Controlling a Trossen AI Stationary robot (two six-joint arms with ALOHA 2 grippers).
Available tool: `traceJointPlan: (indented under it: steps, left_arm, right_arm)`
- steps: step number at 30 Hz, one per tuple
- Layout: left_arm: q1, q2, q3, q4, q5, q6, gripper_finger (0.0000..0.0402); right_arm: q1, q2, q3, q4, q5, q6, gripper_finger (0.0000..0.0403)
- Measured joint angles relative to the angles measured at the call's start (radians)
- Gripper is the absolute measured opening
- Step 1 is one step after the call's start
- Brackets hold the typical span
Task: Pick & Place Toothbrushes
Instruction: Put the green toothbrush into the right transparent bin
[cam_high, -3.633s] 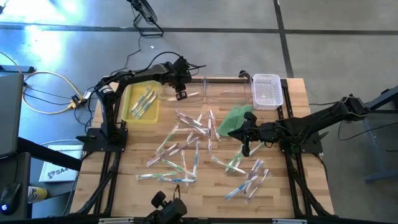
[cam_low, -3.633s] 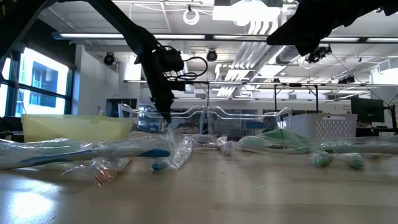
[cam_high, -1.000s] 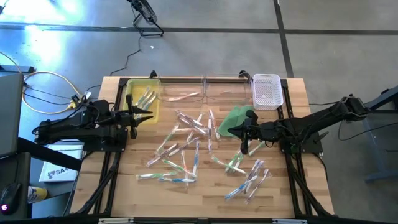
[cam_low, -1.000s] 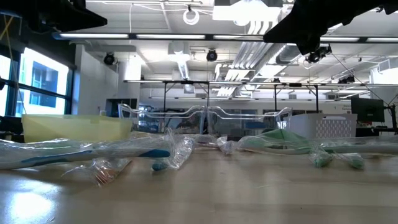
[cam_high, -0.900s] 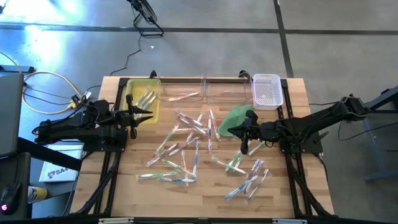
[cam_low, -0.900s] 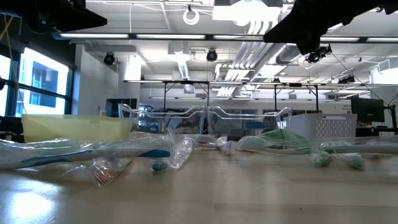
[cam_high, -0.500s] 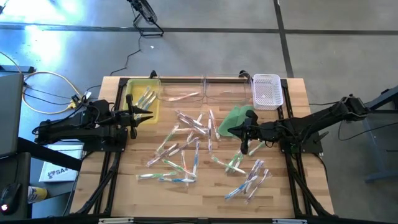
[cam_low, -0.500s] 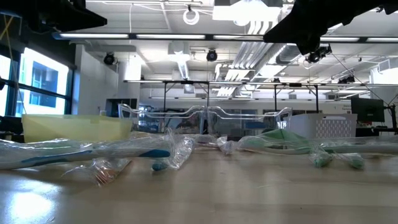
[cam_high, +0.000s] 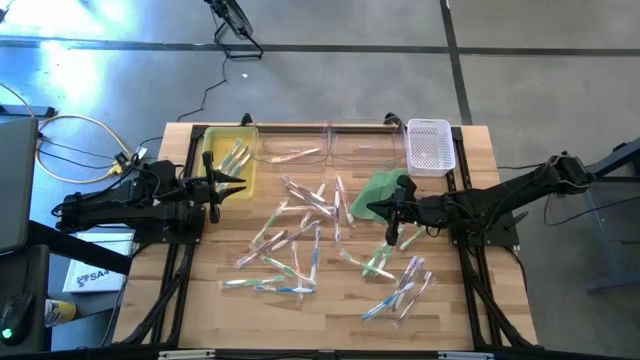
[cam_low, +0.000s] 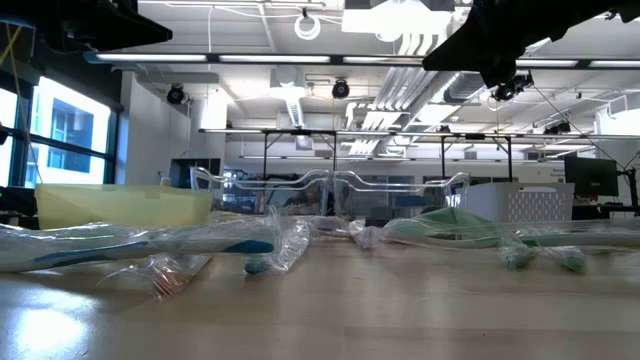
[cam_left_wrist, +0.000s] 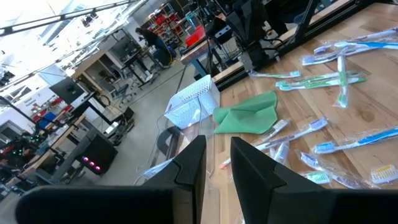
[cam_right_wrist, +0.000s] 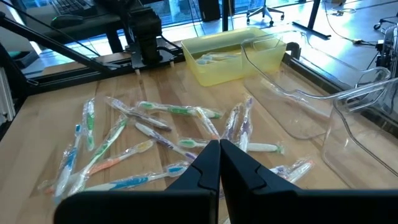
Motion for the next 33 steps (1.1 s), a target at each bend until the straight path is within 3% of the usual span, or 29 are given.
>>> traceJointPlan:
  steps: [16, 26, 33]
  left_arm:
    - [0.0, 0.0, 0.002, -0.106, 0.0, -0.072, 0.007]
    - [0.0, 0.0, 0.002, -0.097, 0.0, -0.045, 0.007]
    - [0.0, 0.0, 0.002, -0.093, 0.044, -0.116, 0.007]
  right_arm:
    - [-0.028, 0.001, 0.0, -0.013, -0.001, -0.018, 0.0003]
    - [-0.028, 0.001, 0.0, -0.013, -0.002, -0.02, 0.0003]
    - [-0.028, 0.001, 0.0, -0.012, -0.002, -0.046, 0.0003]
